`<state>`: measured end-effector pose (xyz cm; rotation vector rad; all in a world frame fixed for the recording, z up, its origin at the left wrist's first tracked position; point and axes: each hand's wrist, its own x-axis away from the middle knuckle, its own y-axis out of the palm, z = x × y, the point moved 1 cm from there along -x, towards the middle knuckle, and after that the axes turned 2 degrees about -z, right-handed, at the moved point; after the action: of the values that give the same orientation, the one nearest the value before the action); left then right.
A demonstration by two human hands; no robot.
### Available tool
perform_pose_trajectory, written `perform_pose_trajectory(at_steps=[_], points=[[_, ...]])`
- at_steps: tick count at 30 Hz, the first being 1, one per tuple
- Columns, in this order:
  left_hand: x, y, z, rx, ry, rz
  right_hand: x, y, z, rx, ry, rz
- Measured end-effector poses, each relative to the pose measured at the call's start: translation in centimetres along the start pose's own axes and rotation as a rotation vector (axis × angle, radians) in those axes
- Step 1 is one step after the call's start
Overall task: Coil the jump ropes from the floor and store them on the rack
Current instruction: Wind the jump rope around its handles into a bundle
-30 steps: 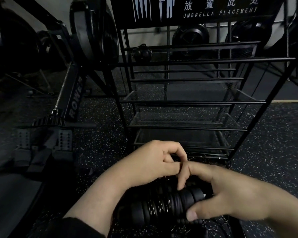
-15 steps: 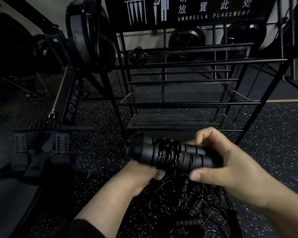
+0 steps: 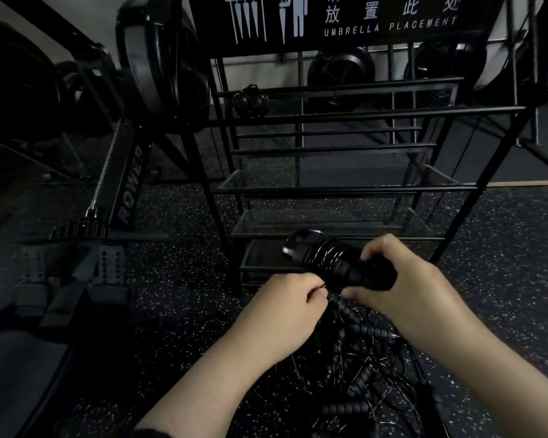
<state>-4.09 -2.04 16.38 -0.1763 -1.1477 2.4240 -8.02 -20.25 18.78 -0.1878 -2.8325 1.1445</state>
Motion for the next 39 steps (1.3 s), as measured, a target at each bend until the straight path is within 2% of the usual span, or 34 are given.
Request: perform_pose_trajectory(at_steps=[4,7,11,18,22,26,30,33,36,39], points=[[0.5,-0.7,0.3,-0.296,0.053,-0.038,0.0,0.2,0.1,0.168,-0.016,-0.103],[0.8,-1.5,0.9,-0.355,0.100,-0.091,-0.1,0.4,0.3,0.250,-0.062,-0.153],[1.2,-2.0,1.2,-0.296,0.174,-0.255,-0.6,1.4,1.3,0.350,-0.113,-0.275],[1.0,-3.9,0.1,0.002,0.178,-0.308,0.1,1.8,0.9,0.273,-0.221,-0.635],[1.0,-4.8,-0.3,0.213,0.176,-0.307,1.1,1.0,-0.3,0.109,-0.253,-0.704],[0.8,-5.2,-1.0,0.436,0.181,-0.358,1.6,-0.1,-0.9,-0.280,-0.285,-0.724],[-0.2,-5.0,-1.0,0.514,0.145,-0.392,2.0,-0.8,-1.1,-0.683,-0.302,-0.787],[-0.4,-4.1,-1.5,0.629,0.107,-0.380,1.8,-1.0,-0.7,-0.852,-0.297,-0.693],[0.4,-3.1,-2.3,0.826,0.004,-0.237,1.5,-1.2,-0.5,-0.912,-0.291,-0.553],[0.7,-3.1,-1.2,0.739,-0.118,-0.141,1.3,-1.9,-0.6,-0.864,-0.259,-0.320]])
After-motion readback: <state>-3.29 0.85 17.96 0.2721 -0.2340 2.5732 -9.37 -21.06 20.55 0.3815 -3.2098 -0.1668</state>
